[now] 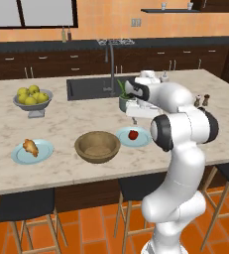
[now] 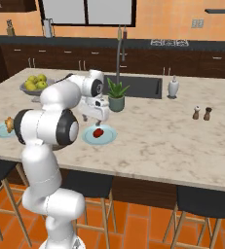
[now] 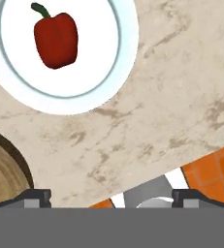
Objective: Pick the chicken drumstick and bell pepper from their plates and place them in the bowl. Then put the bowl in the fridge.
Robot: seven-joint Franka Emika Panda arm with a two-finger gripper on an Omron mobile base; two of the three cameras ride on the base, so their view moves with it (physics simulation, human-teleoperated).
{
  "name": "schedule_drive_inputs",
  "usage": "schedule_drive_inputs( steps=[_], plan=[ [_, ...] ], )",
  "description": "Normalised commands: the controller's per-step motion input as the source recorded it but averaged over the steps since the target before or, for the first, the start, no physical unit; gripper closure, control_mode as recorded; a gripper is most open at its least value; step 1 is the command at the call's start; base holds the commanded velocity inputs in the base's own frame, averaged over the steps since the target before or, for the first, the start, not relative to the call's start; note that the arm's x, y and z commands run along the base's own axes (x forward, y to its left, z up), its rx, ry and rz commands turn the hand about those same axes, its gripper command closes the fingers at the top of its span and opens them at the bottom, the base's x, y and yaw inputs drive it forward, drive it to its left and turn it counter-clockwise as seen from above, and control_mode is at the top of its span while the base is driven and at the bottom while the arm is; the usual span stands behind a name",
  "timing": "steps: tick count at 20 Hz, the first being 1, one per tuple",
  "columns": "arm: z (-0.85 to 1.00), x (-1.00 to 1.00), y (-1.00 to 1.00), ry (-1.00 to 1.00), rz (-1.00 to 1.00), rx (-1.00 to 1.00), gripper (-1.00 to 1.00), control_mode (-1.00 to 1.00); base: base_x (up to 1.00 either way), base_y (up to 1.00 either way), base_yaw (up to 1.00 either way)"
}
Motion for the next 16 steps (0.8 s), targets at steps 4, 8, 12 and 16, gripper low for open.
schedule_drive_inputs(
  steps=[4, 8, 12, 16],
  plan=[
    [-0.57, 0.18, 0.0, 0.09, -0.11, -0.02, -1.0, -1.0, 0.0, 0.0, 0.0],
    [-0.53, 0.11, 0.03, 0.03, -0.07, -0.02, -1.0, -1.0, 0.0, 0.0, 0.0],
    [-0.59, 0.18, 0.09, 0.01, -0.08, -0.02, -1.0, -1.0, 0.0, 0.0, 0.0],
    [-0.28, 0.62, 0.06, 0.0, -0.06, -0.05, -1.0, -1.0, 0.0, 0.0, 0.0]
  ],
)
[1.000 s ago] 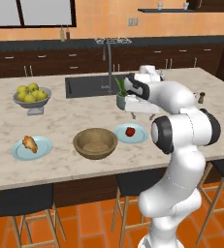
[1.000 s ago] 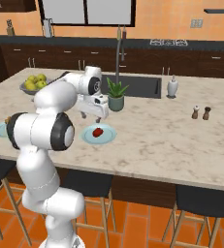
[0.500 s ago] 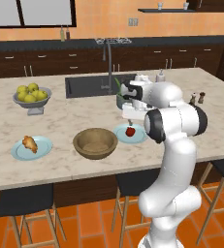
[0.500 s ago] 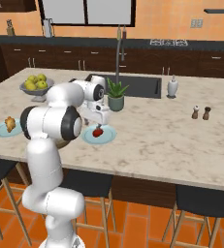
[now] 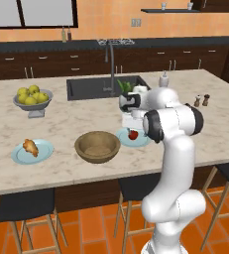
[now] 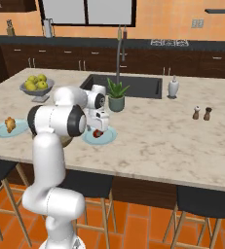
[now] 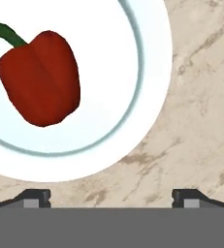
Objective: Pick the chicken drumstick and bell pepper from their plates and place them in the bowl. Then put the bowl in the fridge.
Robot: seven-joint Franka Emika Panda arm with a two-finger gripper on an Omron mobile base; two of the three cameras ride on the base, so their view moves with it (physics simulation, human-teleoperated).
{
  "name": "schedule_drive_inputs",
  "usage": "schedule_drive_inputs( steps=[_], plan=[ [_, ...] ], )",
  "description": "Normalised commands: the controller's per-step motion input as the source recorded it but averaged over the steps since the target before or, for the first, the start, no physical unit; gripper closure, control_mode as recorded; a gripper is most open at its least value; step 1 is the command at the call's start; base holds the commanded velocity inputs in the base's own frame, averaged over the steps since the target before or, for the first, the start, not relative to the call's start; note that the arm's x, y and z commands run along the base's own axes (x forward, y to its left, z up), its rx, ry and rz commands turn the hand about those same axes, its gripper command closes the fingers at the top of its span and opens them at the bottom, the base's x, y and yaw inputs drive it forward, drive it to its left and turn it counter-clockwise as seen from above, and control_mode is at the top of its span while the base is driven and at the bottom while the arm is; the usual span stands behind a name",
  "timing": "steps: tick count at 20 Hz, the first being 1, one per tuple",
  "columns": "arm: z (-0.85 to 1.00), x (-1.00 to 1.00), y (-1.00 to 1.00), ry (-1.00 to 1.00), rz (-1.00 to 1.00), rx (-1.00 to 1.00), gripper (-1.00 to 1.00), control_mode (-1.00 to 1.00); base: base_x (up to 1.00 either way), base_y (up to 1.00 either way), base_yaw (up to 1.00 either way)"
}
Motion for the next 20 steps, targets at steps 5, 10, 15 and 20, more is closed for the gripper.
schedule_drive_inputs(
  steps=[5, 10, 15, 20],
  plan=[
    [-0.08, 0.44, 0.06, 0.0, -0.02, -0.02, -1.0, -1.0, 0.0, 0.0, 0.0],
    [-0.25, 0.31, 0.0, 0.0, 0.0, -0.04, -1.0, -1.0, 0.0, 0.0, 0.0],
    [-0.33, 0.04, 0.0, -0.01, 0.0, -0.03, -1.0, -1.0, 0.0, 0.0, 0.0],
    [-0.18, 0.14, -0.02, -0.08, 0.0, -0.02, -1.0, -1.0, 0.0, 0.0, 0.0]
  ],
)
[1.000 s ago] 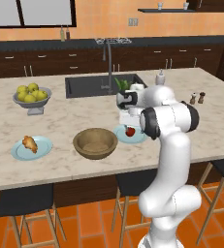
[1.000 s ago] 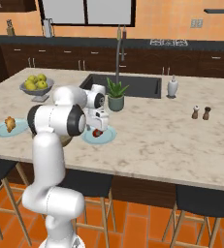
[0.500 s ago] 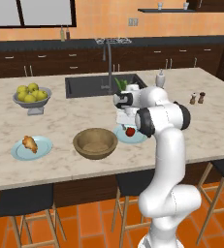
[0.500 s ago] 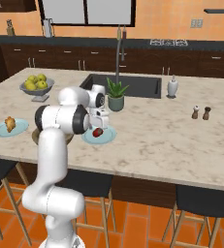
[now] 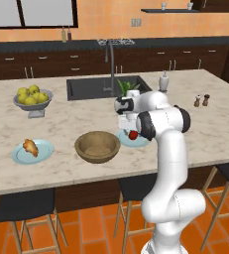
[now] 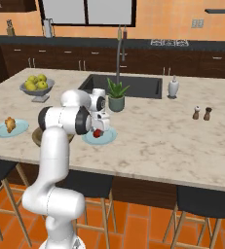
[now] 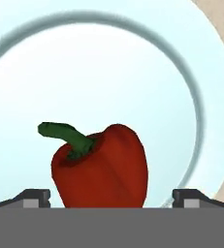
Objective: Pick the chicken drumstick and bell pepper from their plates and place them in the bowl. Then put the bowl in the fridge.
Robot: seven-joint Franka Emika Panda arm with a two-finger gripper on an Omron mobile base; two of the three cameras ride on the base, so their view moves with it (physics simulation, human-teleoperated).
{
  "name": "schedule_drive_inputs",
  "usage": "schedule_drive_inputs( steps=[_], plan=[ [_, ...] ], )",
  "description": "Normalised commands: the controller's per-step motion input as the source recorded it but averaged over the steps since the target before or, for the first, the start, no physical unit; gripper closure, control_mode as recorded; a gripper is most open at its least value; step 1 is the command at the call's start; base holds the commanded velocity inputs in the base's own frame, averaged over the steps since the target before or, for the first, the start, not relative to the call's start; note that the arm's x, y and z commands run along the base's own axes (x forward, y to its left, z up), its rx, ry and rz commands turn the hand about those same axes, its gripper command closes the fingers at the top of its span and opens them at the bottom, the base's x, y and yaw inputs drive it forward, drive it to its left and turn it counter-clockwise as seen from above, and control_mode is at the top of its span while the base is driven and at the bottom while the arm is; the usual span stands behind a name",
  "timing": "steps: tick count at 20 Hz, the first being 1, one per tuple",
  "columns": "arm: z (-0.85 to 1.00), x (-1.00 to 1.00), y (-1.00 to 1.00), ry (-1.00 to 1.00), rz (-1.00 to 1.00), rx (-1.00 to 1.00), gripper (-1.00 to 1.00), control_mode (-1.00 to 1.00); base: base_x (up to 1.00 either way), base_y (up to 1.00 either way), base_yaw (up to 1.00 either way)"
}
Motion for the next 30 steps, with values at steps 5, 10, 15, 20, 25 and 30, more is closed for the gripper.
schedule_drive_inputs(
  steps=[5, 10, 15, 20, 25, 30],
  plan=[
    [-0.16, 0.17, 0.0, -0.11, 0.01, -0.01, -1.0, -1.0, 0.0, 0.0, 0.0],
    [-0.49, -0.05, 0.0, -0.04, 0.0, 0.0, 1.0, -1.0, 0.0, 0.0, 0.0],
    [-0.12, -0.01, -0.02, -0.03, 0.05, 0.0, 1.0, -1.0, 0.0, 0.0, 0.0],
    [0.46, -0.42, 0.0, -0.09, 0.18, 0.02, 1.0, -1.0, 0.0, 0.0, 0.0],
    [0.74, -0.95, 0.09, -0.12, 0.22, 0.06, 1.0, -1.0, 0.0, 0.0, 0.0],
    [0.6, -1.0, 0.48, -0.12, 0.2, 0.07, 1.0, -1.0, 0.0, 0.0, 0.0]
  ],
)
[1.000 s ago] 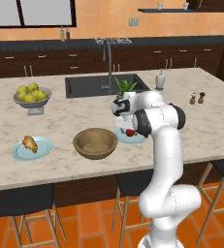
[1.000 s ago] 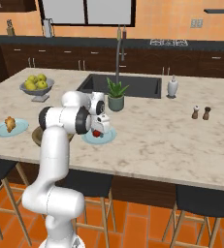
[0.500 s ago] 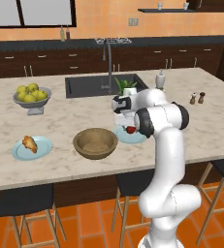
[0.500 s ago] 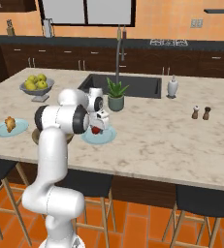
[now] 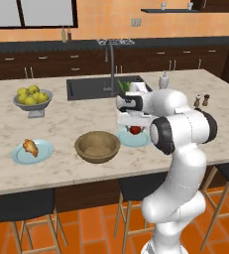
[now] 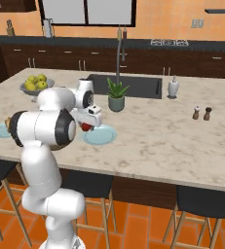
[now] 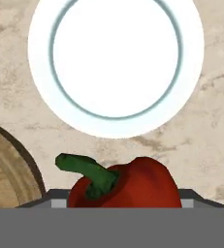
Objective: Pick the chicken drumstick and bell pepper from their plates and place them in the bowl. Then put the bowl in the fridge.
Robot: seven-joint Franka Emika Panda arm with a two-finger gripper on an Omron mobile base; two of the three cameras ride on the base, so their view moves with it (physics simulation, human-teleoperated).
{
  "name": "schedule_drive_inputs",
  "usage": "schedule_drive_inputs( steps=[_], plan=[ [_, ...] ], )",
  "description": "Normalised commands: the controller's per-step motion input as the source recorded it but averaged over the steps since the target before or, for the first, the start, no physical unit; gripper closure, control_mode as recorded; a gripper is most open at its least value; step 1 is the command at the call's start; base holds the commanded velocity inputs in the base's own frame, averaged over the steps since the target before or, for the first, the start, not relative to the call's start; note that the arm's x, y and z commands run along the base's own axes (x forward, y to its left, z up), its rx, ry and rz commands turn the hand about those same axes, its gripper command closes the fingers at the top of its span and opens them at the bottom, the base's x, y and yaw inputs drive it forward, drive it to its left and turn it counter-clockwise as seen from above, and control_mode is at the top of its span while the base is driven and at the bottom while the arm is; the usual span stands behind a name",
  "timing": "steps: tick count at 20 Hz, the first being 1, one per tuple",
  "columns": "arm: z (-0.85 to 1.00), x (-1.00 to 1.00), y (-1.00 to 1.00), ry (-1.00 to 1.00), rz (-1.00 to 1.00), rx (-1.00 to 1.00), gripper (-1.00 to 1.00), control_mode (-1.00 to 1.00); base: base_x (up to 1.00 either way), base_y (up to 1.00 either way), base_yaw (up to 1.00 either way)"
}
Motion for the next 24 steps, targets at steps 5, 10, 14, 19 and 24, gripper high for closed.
schedule_drive_inputs(
  steps=[5, 10, 14, 19, 24],
  plan=[
    [0.62, -0.88, 0.85, -0.04, 0.12, 0.09, 1.0, -1.0, 0.0, 0.0, 0.0],
    [0.06, -0.33, 1.0, -0.08, 0.06, 0.0, 1.0, -1.0, 0.0, 0.0, 0.0],
    [0.0, 0.59, 0.64, 0.0, 0.1, 0.01, 1.0, -1.0, 0.0, 0.0, 0.0],
    [-0.11, 0.59, 0.34, 0.0, 0.1, 0.0, 1.0, -1.0, 0.0, 0.0, 0.0],
    [-0.37, 0.03, 0.3, 0.0, 0.07, 0.0, 1.0, -1.0, 0.0, 0.0, 0.0]
  ],
)
